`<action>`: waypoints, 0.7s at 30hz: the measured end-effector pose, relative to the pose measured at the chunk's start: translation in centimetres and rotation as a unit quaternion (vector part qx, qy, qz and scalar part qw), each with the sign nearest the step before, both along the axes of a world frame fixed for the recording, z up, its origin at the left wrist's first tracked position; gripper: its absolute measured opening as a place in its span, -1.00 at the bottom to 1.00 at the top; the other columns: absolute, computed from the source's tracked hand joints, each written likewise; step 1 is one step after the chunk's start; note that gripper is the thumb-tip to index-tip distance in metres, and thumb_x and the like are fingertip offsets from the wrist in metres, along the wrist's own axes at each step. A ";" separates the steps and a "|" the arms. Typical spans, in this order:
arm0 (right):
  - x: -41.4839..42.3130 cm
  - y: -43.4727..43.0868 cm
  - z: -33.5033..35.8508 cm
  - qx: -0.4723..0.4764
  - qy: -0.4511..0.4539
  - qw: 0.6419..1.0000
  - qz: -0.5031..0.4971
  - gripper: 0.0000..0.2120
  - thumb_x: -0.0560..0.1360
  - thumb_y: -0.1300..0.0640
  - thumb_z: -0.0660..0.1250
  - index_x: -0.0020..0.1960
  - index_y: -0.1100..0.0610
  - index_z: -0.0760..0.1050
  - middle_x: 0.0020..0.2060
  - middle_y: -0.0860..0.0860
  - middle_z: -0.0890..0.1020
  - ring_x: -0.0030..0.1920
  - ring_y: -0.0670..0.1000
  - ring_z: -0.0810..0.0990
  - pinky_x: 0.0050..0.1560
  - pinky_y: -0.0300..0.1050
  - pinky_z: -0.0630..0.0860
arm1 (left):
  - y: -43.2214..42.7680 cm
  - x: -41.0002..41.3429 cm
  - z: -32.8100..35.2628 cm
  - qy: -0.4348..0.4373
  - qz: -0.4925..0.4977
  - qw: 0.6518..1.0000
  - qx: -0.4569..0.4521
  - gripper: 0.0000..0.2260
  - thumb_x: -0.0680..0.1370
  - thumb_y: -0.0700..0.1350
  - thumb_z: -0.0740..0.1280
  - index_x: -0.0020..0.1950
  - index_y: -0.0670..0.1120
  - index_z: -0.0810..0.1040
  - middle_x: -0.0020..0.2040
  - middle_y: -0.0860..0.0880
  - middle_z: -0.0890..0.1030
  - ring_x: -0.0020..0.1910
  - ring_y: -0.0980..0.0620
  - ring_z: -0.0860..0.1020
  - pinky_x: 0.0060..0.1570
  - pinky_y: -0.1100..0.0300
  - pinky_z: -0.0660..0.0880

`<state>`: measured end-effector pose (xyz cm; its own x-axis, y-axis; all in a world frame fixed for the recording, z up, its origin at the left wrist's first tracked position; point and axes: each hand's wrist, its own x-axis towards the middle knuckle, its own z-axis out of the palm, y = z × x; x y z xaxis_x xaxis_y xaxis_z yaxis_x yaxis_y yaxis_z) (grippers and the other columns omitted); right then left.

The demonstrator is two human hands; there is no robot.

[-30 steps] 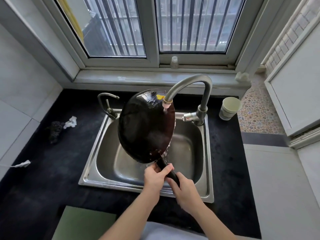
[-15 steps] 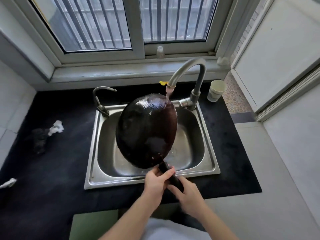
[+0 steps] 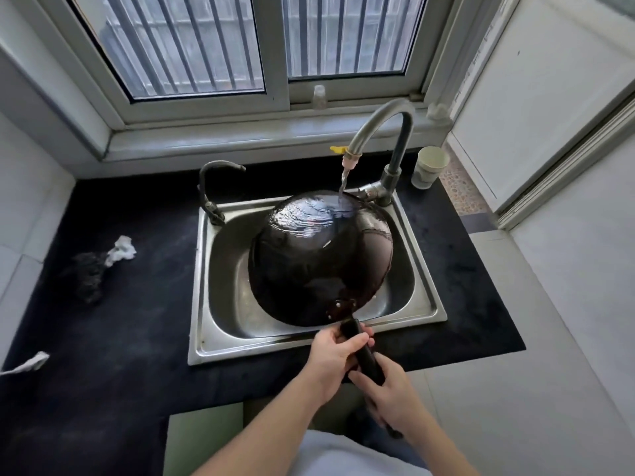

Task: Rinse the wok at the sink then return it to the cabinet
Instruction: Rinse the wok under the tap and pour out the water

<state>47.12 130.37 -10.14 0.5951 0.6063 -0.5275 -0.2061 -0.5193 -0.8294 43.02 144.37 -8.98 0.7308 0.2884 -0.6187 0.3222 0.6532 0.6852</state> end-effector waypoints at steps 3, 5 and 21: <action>-0.9 0.2 -0.5 -0.054 -0.051 0.997 0.008 -0.85 0.55 -0.03 0.38 0.06 -0.02 0.49 -0.39 0.06 0.65 -0.54 0.00 0.53 -0.50 -0.04 0.52 | 0.0 -0.7 -0.5 0.010 -0.002 0.999 0.035 -0.83 0.54 -0.33 0.36 0.13 -0.27 0.58 0.07 -0.21 0.69 0.03 -0.07 0.66 0.11 0.06 0.60; -1.5 0.5 -0.8 -0.093 -0.110 0.990 0.001 -0.82 0.56 -0.04 0.37 0.11 -0.06 0.45 -0.27 -0.01 0.69 -0.40 -0.07 0.61 -0.32 0.01 0.63 | -0.1 -0.9 -0.7 0.015 -0.011 0.998 0.062 -0.84 0.54 -0.30 0.38 0.11 -0.26 0.60 0.04 -0.18 0.71 0.05 -0.07 0.67 0.16 0.04 0.58; -1.8 2.1 -1.4 -0.152 -0.140 0.977 -0.048 -0.78 0.57 -0.04 0.34 0.16 0.02 0.53 -0.09 -0.11 0.67 -0.12 -0.15 0.62 -0.21 -0.33 0.51 | -0.5 0.3 -0.9 0.070 -0.045 0.988 0.132 -0.82 0.51 -0.12 0.45 0.08 -0.11 0.63 -0.04 -0.06 0.74 0.03 0.02 0.69 0.01 0.19 0.59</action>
<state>45.30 132.42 -11.53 0.7885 0.3817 -0.4823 -0.0527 -0.7393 -0.6713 43.28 143.87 -9.85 0.6738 0.3909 -0.6271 0.4743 0.4219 0.7727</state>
